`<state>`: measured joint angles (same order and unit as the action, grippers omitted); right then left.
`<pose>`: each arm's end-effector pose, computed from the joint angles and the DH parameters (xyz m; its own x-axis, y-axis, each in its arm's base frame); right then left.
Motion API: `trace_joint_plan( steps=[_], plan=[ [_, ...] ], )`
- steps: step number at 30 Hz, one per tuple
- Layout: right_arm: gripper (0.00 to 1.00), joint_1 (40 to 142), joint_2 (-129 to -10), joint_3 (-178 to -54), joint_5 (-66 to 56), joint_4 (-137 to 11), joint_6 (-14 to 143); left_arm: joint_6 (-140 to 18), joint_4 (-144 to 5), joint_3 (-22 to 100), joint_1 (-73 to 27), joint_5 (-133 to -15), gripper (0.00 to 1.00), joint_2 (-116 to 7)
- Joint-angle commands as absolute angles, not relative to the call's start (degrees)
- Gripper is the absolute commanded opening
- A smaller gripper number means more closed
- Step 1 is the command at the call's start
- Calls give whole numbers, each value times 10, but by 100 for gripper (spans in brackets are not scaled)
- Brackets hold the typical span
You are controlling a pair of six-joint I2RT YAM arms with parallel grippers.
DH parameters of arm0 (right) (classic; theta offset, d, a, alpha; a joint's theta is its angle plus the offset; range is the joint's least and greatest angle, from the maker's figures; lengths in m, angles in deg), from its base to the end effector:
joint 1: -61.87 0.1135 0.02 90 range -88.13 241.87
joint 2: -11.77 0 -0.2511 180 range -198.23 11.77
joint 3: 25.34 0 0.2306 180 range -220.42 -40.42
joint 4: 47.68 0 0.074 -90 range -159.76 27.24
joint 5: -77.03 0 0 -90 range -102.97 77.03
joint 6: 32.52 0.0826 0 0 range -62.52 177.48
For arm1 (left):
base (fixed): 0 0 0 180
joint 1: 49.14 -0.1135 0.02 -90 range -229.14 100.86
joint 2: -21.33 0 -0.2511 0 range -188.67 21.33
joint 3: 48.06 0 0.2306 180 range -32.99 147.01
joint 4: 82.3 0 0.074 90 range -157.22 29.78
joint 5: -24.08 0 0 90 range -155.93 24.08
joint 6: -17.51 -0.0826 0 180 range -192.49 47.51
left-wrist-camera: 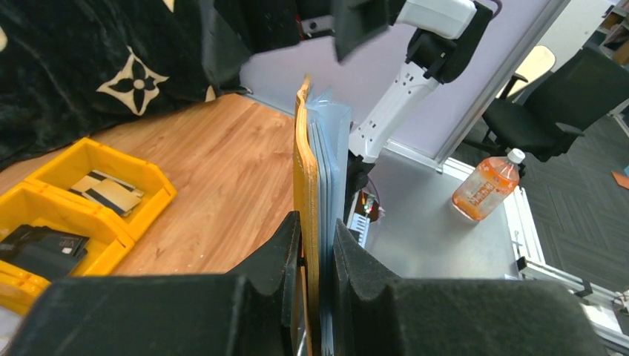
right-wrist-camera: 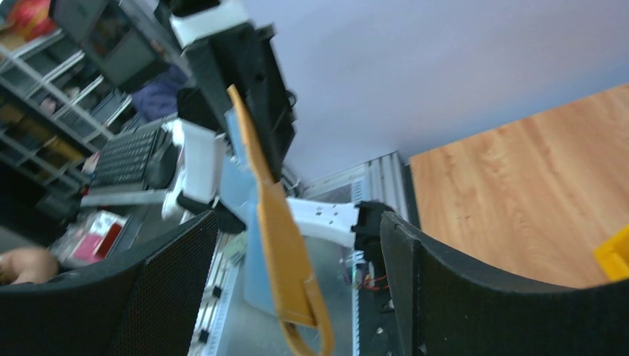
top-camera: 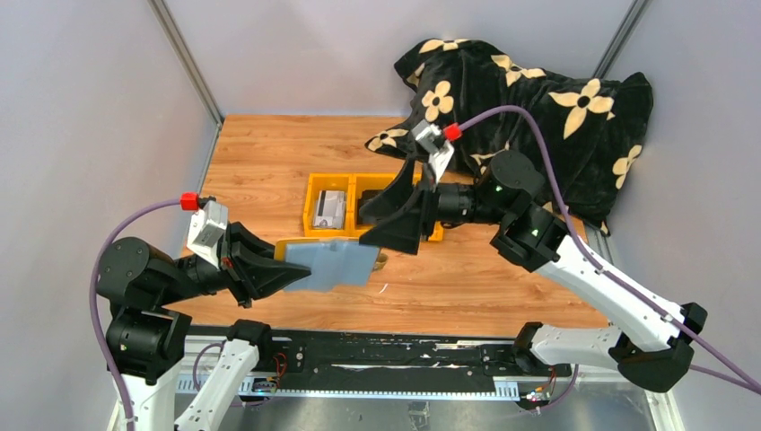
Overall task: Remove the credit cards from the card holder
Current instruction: Remove the credit card from the card holder.
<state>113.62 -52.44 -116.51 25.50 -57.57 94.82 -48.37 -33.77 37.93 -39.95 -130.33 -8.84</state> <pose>0.1137 0.2272 0.4848 -0.4518 0.1940 -0.8708 -0.8918 -0.1258 0.4346 0.0288 -0.0801 0.4444 -0.2748 -0.1344 -0.9521 0.9202 0.2505 -0.3009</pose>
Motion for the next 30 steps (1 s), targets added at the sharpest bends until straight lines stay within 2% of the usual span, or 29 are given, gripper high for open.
trace_joint_plan(
  steps=[1,5,8,11,16,17,18,19,22,23,26,30],
  plan=[
    [84,1195,-525,-1153,299,-594,896,-514,-326,380,-398,-1307,0,-88],
    [84,1230,-534,-1159,287,-623,869,-520,-317,383,-398,-1304,0,-92],
    [72,1249,-530,-1151,272,-634,857,-543,-295,394,-398,-1299,0,-97],
    [50,1262,-528,-1147,231,-658,843,-547,-293,398,-398,-1297,0,-98],
    [6,1275,-531,-1156,165,-679,835,-547,-292,398,-398,-1294,0,-100],
    [1,1275,-531,-1158,148,-682,835,-545,-292,398,-398,-1291,1,-100],
    [0,1276,-529,-1159,128,-683,836,-543,-292,399,-398,-1290,7,-100],
    [0,1275,-525,-1157,112,-682,837,-539,-293,399,-398,-1294,17,-99],
    [0,1274,-510,-1149,87,-674,837,-514,-309,394,-398,-1319,56,-97],
    [0,1274,-506,-1146,83,-673,834,-513,-306,394,-398,-1325,63,-96],
    [0,1272,-496,-1142,80,-675,830,-534,-277,401,-398,-1332,65,-96],
    [0,1272,-489,-1141,95,-675,828,-565,-240,413,-398,-1330,55,-100]
  ],
)
